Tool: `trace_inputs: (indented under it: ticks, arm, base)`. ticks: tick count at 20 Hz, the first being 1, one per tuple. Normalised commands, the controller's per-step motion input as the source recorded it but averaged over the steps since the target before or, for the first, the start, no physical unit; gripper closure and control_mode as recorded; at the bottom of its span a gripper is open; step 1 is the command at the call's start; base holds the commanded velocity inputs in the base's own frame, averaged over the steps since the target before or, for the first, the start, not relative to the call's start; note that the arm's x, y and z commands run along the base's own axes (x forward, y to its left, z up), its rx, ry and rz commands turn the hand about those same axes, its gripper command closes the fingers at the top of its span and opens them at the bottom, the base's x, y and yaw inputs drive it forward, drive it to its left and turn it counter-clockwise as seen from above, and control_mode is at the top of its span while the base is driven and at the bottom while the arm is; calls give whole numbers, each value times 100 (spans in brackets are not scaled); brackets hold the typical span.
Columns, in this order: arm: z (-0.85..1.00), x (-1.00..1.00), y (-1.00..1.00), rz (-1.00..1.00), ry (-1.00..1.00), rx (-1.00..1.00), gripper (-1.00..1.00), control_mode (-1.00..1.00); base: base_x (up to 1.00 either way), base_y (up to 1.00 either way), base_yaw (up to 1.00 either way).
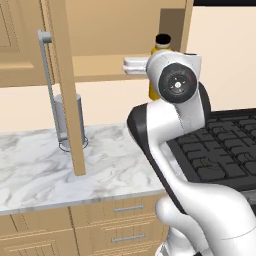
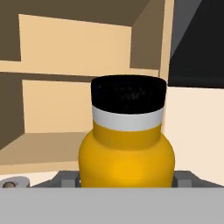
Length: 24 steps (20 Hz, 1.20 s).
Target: Sort all alcoholic drinks to one cabinet, and non-alcoholic drinks to the other.
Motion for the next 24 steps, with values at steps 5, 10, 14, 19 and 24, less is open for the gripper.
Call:
trace_inputs:
  ticks: [5, 10, 14, 19, 24]
  arm:
    - [30, 2, 0, 4, -1, -3, 100, -100]
    - [15, 9, 0, 3, -1, -3, 100, -100]
    - [-4, 15, 0, 3, -4, -1, 100, -100]
    - [-13, 15, 0, 2, -8, -2, 100, -100]
    - [-9, 10, 0, 1, -9, -3, 100, -100]
  base:
    - [0, 0, 0]
    - [0, 0, 0]
    - [0, 0, 0]
    - [0, 0, 0]
    - [0, 0, 0]
